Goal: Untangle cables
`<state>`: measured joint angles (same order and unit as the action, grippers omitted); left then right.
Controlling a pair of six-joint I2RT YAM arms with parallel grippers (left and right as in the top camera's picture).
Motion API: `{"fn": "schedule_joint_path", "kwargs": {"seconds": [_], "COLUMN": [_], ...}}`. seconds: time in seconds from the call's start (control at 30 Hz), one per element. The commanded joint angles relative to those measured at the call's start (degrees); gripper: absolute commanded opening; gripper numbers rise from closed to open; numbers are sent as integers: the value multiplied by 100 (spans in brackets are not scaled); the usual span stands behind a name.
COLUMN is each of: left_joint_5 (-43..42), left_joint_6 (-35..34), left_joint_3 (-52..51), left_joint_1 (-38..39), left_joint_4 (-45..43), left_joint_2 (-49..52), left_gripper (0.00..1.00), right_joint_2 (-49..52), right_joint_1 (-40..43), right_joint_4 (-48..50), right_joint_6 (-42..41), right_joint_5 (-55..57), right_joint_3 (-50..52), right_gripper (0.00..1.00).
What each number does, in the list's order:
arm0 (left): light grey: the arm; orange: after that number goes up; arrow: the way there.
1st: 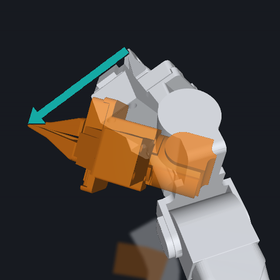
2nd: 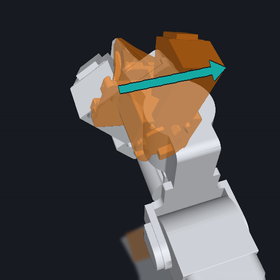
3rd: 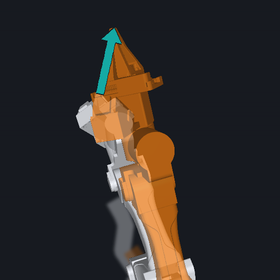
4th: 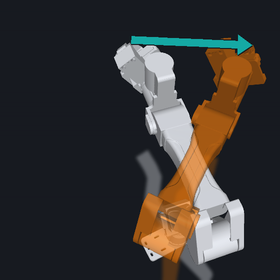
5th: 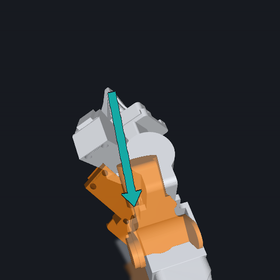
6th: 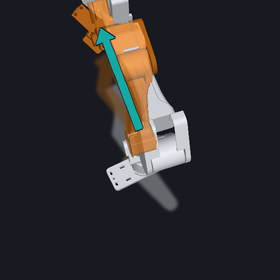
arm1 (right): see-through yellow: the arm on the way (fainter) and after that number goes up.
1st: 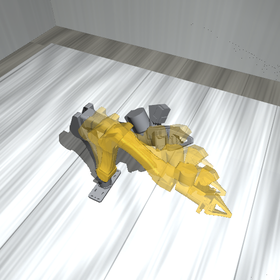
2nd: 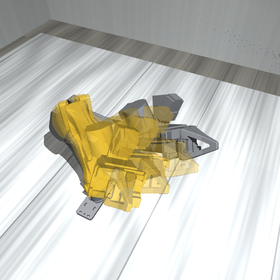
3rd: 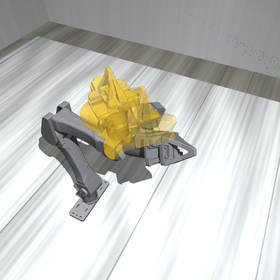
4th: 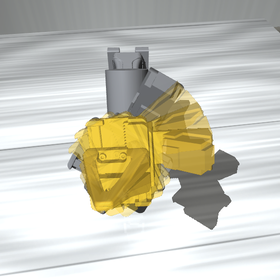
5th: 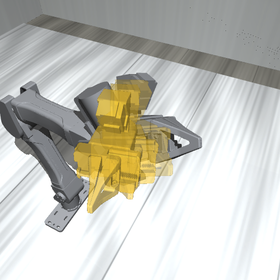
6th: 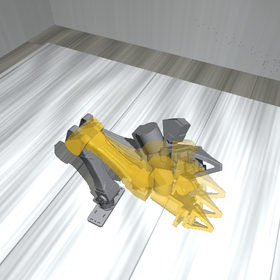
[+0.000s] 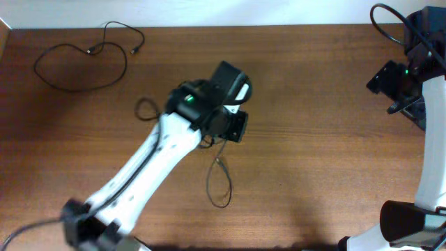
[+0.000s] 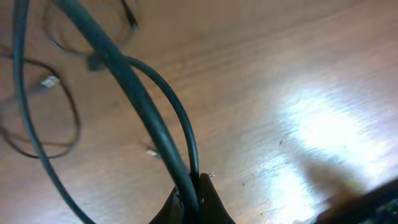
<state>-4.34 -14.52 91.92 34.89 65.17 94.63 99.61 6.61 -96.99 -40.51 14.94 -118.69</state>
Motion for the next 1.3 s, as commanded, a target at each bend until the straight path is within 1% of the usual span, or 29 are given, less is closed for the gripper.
{"fn": "schedule_joint_path", "kwargs": {"seconds": [0.0, 0.07, 0.13, 0.17, 0.23, 0.27, 0.3, 0.33, 0.37, 0.4, 0.43, 0.5, 0.53, 0.57, 0.67, 0.7, 0.73, 0.77, 0.8, 0.83, 0.87, 0.9, 0.93, 0.97, 1.0, 1.17, 1.2, 1.23, 1.27], "left_joint_5": [-662, -684, -684, -684, -684, -684, -686, -684, -682, -682, -636, -151, -98, -98, -72, -72, -74, -50, 144, 514, 813, 953, 1043, 1088, 1086, 1084, 1082, 1082, 1082], "left_joint_6": [-129, -127, -125, -105, 50, 50, 81, 557, 719, 734, 739, 841, 1088, 1137, 1163, 1169, 1309, 1635, 1810, 1805, 1805, 1805, 1808, 1805, 1805, 1803, 1801, 1775, 1775], "left_joint_3": [-28, -28, -26, -26, -24, -24, -24, -26, -37, -111, -284, -675, -1010, -1220, -1722, -1906, -2013, -2164, -2221, -2225, -2227, -2229, -2232, -2232, -2229, -2105, -1978, -1849, -1668], "left_joint_1": [-2, -2, -2, -2, -9, -9, -9, -7, -2, 2, 42, 109, 166, 201, 302, 350, 389, 479, 535, 590, 632, 636, 636, 632, 632, 632, 632, 632, 632], "left_joint_4": [138, 184, 192, 181, 181, 188, 216, 466, 621, 767, 750, 562, 387, 260, -588, -994, -1217, -1497, -1652, -1777, -1849, -1878, -1886, -1888, -1895, -1878, -1759, -1613, -1399], "left_joint_2": [581, 758, 782, 782, 778, 767, 767, 769, 769, 769, 769, 772, 776, 791, 894, 977, 1045, 1141, 1231, 1327, 1397, 1434, 1456, 1462, 1462, 1453, 1447, 1443, 1443], "left_gripper": [12, 15, 29, 28, 8, 8, 16, 55, 60, 62, 67, 82, 98, 99, 99, 95, 94, 93, 92, 89, 80, 75, 67, 53, 42, 30, 27, 26, 17], "right_joint_2": [11, 11, 11, 11, 11, 11, 11, 11, 11, 11, 11, 11, 11, 11, 11, 11, 11, 11, 11, 11, 11, 11, 11, 11, 11, 11, 11, 11, 11], "right_joint_1": [17, 17, 17, 17, 17, 17, 17, 17, 17, 17, 17, 17, 17, 17, 17, 17, 17, 17, 17, 17, 17, 17, 17, 17, 17, 17, 17, 17, 17], "right_joint_4": [-11, -11, -11, -11, -11, -11, -11, -11, -11, -11, -11, -11, -11, -11, -11, -11, -11, -11, -11, -11, -11, -11, -11, -11, -11, -11, -11, -11, -11], "right_joint_6": [-22, -22, -22, -22, -22, -22, -22, -22, -22, -20, -22, -22, -22, -22, -22, -22, -22, -22, -22, -22, -22, -22, -22, -22, -22, -22, -22, -22, -22], "right_joint_5": [7, 4, 7, 4, 4, 4, 4, 4, 4, 4, 4, 4, 4, 4, 4, 4, 4, 4, 4, 4, 4, 4, 4, 4, 4, 4, 4, 4, 4], "right_joint_3": [20, 20, 20, 20, 20, 20, 20, 20, 20, 20, 20, 20, 20, 20, 20, 20, 20, 20, 20, 20, 20, 20, 20, 20, 20, 20, 20, 20, 20], "right_gripper": [99, 98, 98, 98, 98, 98, 98, 98, 99, 98, 99, 98, 98, 98, 98, 98, 98, 98, 98, 98, 98, 98, 98, 98, 98, 99, 98, 99, 99]}}
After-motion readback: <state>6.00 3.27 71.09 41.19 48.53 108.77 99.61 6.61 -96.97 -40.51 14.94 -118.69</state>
